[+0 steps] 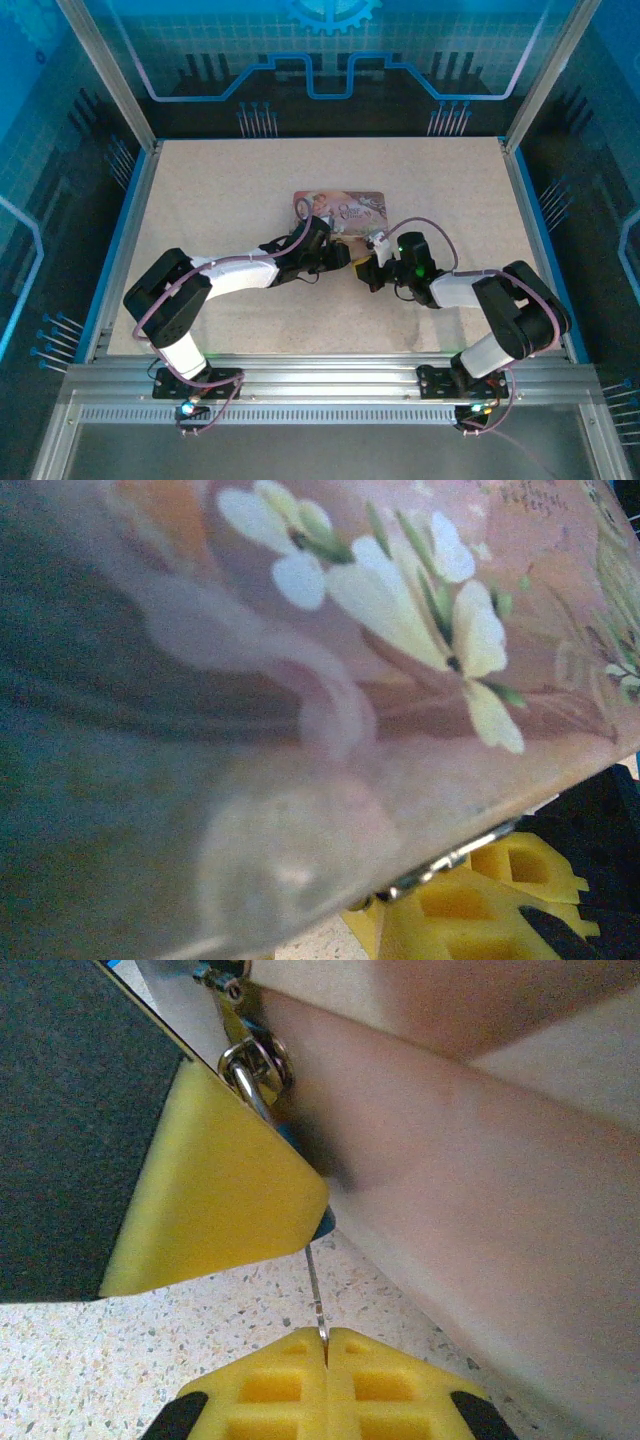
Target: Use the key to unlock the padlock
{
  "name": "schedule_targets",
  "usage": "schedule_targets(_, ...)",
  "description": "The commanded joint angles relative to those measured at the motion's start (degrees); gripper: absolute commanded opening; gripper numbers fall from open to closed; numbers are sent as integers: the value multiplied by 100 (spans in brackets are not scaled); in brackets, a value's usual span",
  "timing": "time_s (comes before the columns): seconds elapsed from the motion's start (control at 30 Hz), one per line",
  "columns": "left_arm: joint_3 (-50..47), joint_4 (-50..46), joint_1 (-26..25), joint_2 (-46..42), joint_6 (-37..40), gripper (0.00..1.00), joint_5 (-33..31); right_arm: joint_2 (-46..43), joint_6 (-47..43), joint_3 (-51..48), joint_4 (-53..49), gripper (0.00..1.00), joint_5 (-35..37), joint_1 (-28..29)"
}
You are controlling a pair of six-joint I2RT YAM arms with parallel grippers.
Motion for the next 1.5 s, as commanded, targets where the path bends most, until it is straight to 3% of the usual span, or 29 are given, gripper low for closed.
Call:
schedule_targets(0.0,208,290,14,-317,22,27,116,37,-112,25,79,0,-77,-56)
schedule_targets(1.47,262,211,22,-317,39,27,133,-12,-132,-56,256,0,-504,-105)
